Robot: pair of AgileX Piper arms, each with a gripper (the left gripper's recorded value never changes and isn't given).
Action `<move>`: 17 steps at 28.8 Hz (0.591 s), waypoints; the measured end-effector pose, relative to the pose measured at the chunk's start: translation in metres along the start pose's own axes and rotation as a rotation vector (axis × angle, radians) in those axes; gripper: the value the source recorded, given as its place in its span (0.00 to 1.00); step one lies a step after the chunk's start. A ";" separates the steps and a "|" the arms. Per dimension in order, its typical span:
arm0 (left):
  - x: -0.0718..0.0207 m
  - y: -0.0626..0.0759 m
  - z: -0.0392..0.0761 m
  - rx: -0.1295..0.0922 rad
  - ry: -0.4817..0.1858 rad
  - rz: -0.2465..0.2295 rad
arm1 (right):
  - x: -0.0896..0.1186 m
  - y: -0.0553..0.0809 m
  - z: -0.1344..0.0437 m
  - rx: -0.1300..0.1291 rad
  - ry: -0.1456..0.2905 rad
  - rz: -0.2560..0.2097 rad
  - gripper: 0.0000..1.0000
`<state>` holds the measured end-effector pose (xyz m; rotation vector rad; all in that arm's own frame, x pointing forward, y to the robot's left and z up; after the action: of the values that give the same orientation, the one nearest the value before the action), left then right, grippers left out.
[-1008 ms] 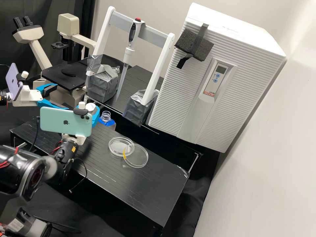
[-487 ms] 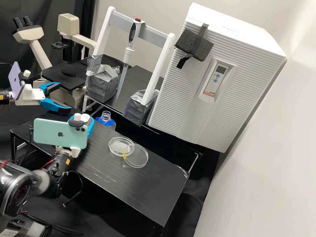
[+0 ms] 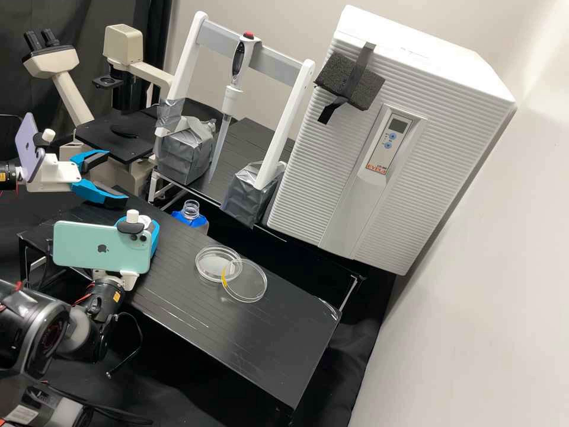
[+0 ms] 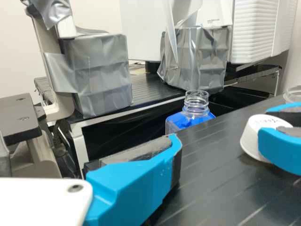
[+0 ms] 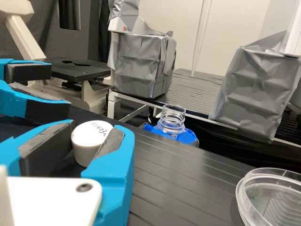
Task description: Open the bottle
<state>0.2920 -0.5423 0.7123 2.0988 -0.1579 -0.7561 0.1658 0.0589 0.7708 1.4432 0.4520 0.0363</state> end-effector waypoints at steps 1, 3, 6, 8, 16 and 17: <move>-0.0004 -0.001 0.000 0.000 0.000 -0.002 | 0.000 0.000 0.000 0.000 -0.002 0.001 0.00; -0.0008 -0.001 0.000 -0.001 0.001 -0.004 | 0.000 0.001 0.002 -0.001 -0.010 0.008 0.00; -0.0008 -0.001 0.000 -0.001 0.001 -0.004 | -0.001 0.004 0.005 0.000 -0.028 0.023 0.00; -0.0008 -0.001 0.000 -0.001 0.001 -0.004 | -0.001 0.004 0.006 0.000 -0.033 0.026 0.00; -0.0008 -0.001 0.000 -0.001 0.001 -0.004 | -0.001 0.005 0.006 0.000 -0.038 0.029 1.00; -0.0008 -0.001 0.000 -0.001 0.001 -0.004 | -0.001 0.005 0.007 0.000 -0.039 0.028 1.00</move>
<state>0.2911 -0.5412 0.7118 2.0990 -0.1525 -0.7578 0.1684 0.0531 0.7758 1.4479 0.4000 0.0301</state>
